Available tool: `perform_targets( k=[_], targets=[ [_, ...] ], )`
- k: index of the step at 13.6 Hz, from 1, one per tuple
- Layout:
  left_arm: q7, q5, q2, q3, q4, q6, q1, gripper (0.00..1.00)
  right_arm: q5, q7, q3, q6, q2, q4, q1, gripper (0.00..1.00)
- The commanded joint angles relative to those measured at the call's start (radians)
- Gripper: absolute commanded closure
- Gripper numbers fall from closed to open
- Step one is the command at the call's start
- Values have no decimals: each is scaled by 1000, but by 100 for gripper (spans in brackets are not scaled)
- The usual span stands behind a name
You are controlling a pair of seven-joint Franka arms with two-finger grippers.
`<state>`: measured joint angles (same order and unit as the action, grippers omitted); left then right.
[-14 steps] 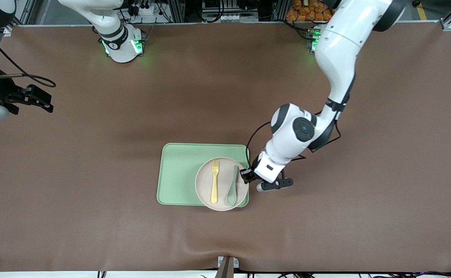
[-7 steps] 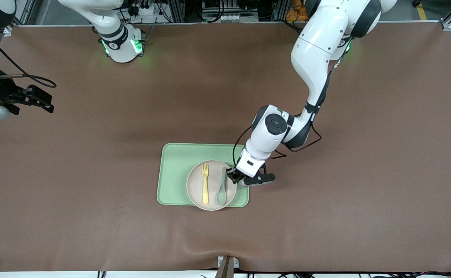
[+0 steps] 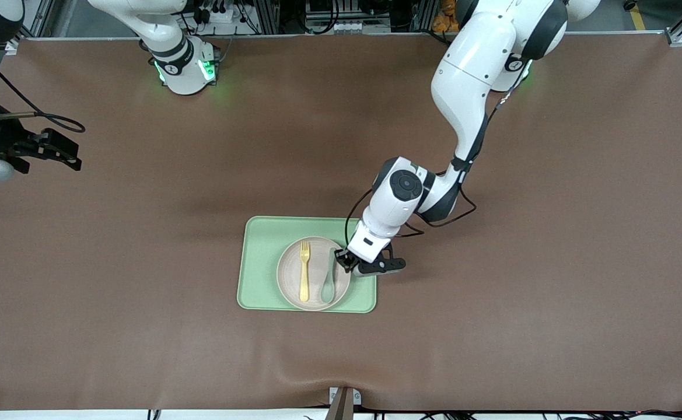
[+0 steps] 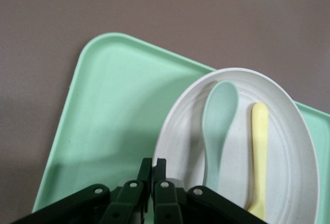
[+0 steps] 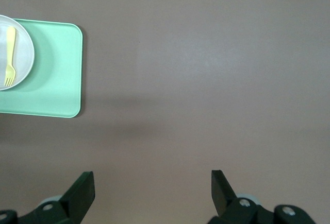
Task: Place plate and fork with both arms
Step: 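Lower the plate onto the tray and open the left gripper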
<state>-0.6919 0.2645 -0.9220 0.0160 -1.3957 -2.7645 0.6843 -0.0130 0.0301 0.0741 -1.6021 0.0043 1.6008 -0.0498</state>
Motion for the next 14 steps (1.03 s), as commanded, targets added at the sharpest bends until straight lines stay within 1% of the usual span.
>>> perform_targets(
  k=[1,8,9,10,11,14],
  targets=[
    [-18,1,-17,15,23,-15,20,100,16,1,12,-2,3,-5,-21,0],
    [-18,2,-28,15,17,-15,35,100,16,1,12,-2,3,-5,-19,0],
    [-20,5,-26,15,15,-15,35,83,16,1,12,-2,3,-5,-19,0],
    [-23,13,-21,13,15,-15,34,24,16,1,12,-2,3,-5,-19,0],
    [-29,6,-20,15,14,-15,35,0,16,-7,12,-2,3,-5,-19,0],
    [-28,2,3,16,11,-12,28,0,16,-27,12,-2,3,-7,-12,0]
  ],
)
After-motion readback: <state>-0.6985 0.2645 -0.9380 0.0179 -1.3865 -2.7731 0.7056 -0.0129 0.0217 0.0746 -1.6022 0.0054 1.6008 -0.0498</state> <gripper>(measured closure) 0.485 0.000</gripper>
